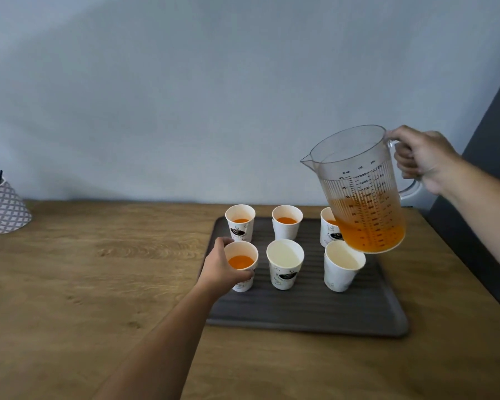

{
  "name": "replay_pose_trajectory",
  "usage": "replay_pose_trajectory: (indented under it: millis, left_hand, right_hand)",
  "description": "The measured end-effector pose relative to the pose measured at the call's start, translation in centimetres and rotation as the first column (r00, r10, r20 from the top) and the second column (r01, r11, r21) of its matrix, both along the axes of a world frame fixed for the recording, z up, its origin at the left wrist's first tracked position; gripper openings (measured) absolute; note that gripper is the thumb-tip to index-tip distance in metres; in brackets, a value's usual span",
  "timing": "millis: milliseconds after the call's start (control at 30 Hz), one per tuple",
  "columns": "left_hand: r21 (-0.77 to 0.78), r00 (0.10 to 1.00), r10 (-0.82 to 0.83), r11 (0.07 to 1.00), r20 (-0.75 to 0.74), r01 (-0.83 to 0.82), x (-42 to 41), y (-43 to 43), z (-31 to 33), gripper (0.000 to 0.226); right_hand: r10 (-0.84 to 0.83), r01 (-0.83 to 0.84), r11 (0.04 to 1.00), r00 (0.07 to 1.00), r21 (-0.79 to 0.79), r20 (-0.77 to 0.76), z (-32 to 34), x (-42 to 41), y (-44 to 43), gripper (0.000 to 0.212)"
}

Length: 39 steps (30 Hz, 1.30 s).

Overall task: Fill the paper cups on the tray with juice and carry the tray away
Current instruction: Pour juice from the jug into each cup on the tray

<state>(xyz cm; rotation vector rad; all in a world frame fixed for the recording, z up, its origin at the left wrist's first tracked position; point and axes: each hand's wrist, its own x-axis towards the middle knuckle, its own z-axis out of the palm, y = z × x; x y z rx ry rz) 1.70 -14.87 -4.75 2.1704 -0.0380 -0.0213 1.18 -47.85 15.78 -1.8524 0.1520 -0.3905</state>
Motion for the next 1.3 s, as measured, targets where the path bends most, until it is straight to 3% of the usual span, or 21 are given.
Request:
replay_pose_trajectory:
  millis: [133, 267, 567, 733, 933, 1300]
  left_hand:
    - [0.143, 0.994, -0.085, 0.987, 0.074, 0.073, 0.0, -0.5, 1.0, 0.100]
    - [0.376, 0.967, -0.175, 0.922, 0.182, 0.096, 0.4, -2.4, 3.2, 0.108]
    - [0.631, 0.916, -0.401, 0.710, -0.002, 0.312, 1.3, -7.1, 4.3, 0.089]
    - [0.581, 0.923, -0.383, 0.755, 0.017, 0.303, 1.5, -7.8, 4.2, 0.075]
    - [0.284, 0.941, -0.311, 0.922, 0.134, 0.264, 1.3, -8.0, 5.8, 0.075]
    - [0.115, 0.954, -0.262, 0.962, 0.148, 0.246, 0.1, -8.1, 8.6, 0.078]
  right_hand:
    - [-0.003, 0.003, 1.000, 1.000, -0.002, 0.009, 0.1, -0.4, -0.3, 0.051]
    - [-0.006, 0.006, 1.000, 1.000, 0.001, 0.025, 0.8, -1.1, -0.7, 0.049]
    - [-0.011, 0.010, 0.998, 1.000, -0.056, -0.002, 0.8, -1.9, -1.9, 0.051]
    - [0.009, -0.012, 0.998, 0.999, -0.069, -0.032, -0.3, -1.8, -2.3, 0.050]
    - [0.058, -0.072, 0.978, 0.995, -0.195, -0.078, -0.1, -1.8, -2.1, 0.045]
    - [0.093, -0.154, 0.837, 0.985, -0.524, -0.142, 1.0, -1.9, 0.4, 0.054]
